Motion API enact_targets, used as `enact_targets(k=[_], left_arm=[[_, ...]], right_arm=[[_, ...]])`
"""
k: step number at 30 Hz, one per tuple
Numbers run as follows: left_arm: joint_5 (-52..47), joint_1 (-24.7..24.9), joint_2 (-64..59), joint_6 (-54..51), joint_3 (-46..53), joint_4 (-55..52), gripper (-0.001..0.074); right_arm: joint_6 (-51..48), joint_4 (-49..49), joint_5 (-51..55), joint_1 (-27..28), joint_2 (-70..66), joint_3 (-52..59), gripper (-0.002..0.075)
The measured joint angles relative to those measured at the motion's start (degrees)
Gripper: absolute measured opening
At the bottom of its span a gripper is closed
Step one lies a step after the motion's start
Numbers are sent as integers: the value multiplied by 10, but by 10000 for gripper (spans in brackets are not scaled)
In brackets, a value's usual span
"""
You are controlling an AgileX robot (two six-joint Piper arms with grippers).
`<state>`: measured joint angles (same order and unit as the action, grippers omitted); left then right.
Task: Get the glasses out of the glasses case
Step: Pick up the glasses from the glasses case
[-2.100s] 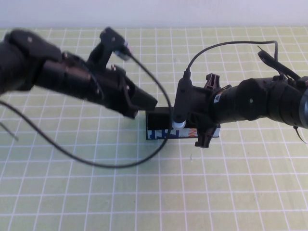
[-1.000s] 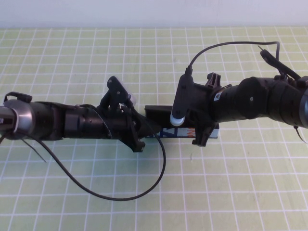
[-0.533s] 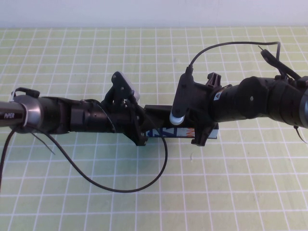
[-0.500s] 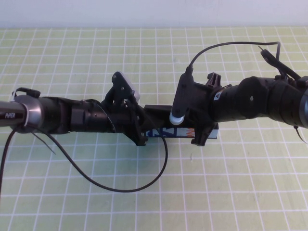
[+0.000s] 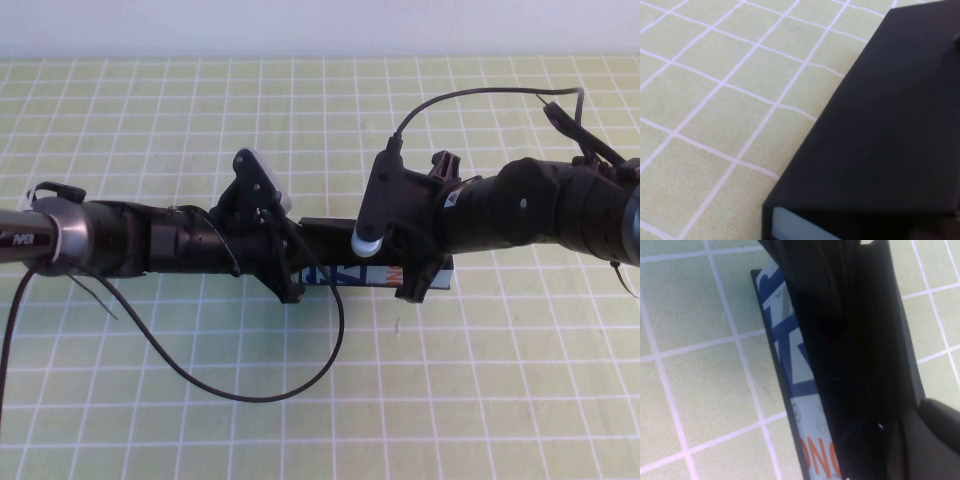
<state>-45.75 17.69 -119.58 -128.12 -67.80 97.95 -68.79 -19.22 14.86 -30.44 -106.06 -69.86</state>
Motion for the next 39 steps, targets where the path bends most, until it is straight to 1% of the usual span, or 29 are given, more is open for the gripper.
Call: enact_targets(k=[3, 5, 12, 14, 17, 23, 28, 31, 34, 39], left_arm=[[0, 0, 0, 0, 0, 1, -4], [1, 0, 0, 0, 0, 1, -4], [1, 0, 0, 0, 0, 2, -4], [1, 0, 0, 0, 0, 2, -4], [0, 0, 0, 0, 0, 2, -4], [-1, 0, 0, 9, 0, 2, -4], [-4, 0, 0, 16, 0, 1, -4], [-6, 0, 0, 16, 0, 1, -4], [-11, 0, 0, 17, 0, 2, -4], [-12, 0, 0, 17, 0, 1, -4]], right_arm=[[0, -7, -9, 0, 0, 0, 17], [2, -15, -20, 0, 0, 0, 41], [7, -32, -79, 0, 0, 0, 234], [7, -39, -100, 0, 0, 0, 260], [7, -60, -140, 0, 0, 0, 277], [7, -102, -220, 0, -6, 0, 282], [7, -114, -241, 0, -34, 0, 282], [7, -139, -270, 0, -49, 0, 268], [7, -156, -297, 0, -58, 0, 231], [7, -168, -318, 0, -73, 0, 135]])
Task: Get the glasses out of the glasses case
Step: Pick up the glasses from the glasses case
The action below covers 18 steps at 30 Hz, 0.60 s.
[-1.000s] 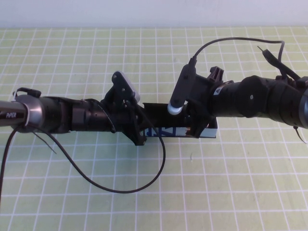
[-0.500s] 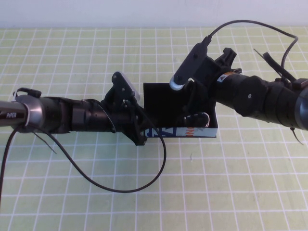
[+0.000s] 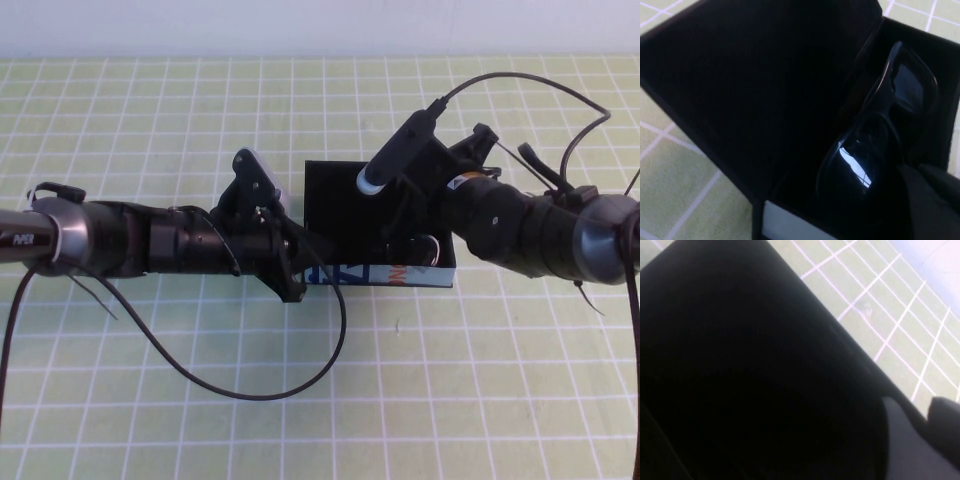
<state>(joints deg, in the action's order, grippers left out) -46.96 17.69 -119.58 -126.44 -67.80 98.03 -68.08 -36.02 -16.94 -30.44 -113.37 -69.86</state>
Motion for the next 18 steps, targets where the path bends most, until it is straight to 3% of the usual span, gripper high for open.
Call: enact_targets(k=[13, 18], left_arm=[[-1, 0, 0, 2, 0, 0, -4], [-2, 0, 0, 2, 0, 0, -4]], right_arm=[[0, -1, -15, 0, -24, 0, 65], [0, -1, 1, 0, -24, 0, 2]])
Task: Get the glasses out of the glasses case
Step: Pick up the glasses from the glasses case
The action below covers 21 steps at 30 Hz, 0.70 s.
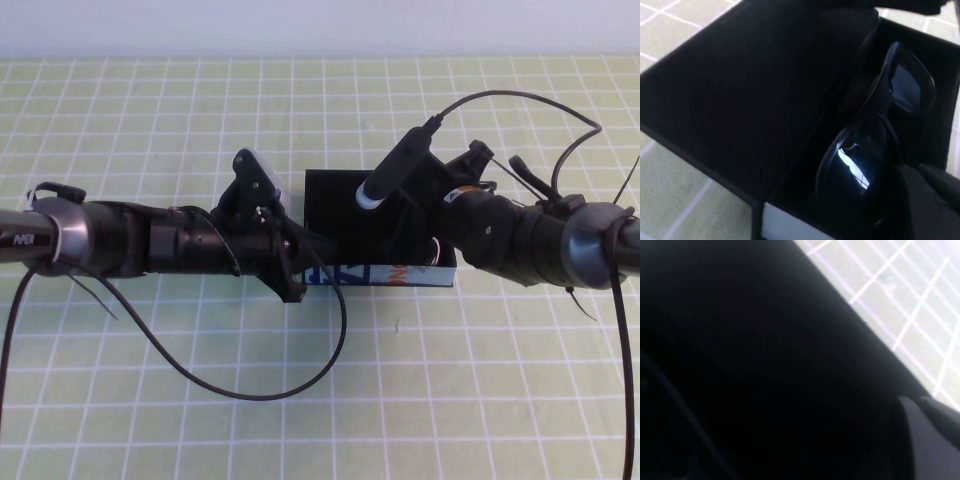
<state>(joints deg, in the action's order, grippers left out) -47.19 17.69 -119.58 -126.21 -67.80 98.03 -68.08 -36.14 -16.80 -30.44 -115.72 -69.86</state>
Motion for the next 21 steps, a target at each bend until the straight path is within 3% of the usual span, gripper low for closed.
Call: enact_targets(k=[21], left_arm=[[-1, 0, 0, 4, 0, -2, -4]], right_arm=[[0, -39, 168, 3, 0, -40, -16]])
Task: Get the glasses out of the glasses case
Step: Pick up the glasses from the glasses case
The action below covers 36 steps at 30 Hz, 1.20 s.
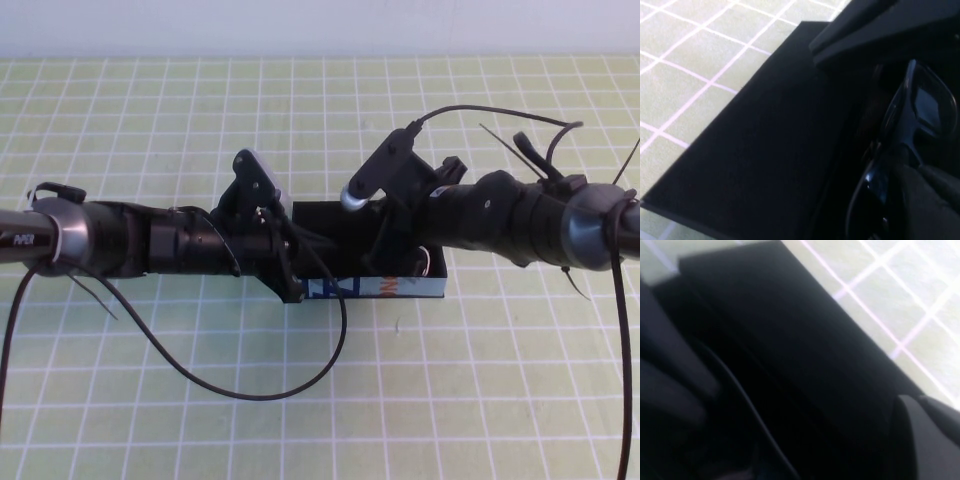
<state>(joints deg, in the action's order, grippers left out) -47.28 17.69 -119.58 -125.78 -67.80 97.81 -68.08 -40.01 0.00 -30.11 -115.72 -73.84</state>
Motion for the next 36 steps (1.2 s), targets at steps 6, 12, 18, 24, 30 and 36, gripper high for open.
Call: enact_targets(k=[6, 12, 18, 24, 30, 36], left_arm=[[0, 0, 0, 0, 0, 0, -4], [-19, 0, 4, 5, 0, -2, -4], [-21, -6, 38, 82, 0, -4, -4], [-11, -19, 52, 121, 0, -4, -4], [14, -21, 52, 130, 0, -4, -4], [19, -21, 52, 184, 0, -4, -4]], right_arm=[[1, -2, 69, 12, 0, -26, -16], [14, -2, 135, 12, 15, -49, -16], [126, 103, 270, 16, 45, -102, -16], [302, 255, 469, 22, 45, -192, -16], [293, 256, 523, 21, 42, -225, -16], [214, 256, 579, 16, 17, -231, 10]])
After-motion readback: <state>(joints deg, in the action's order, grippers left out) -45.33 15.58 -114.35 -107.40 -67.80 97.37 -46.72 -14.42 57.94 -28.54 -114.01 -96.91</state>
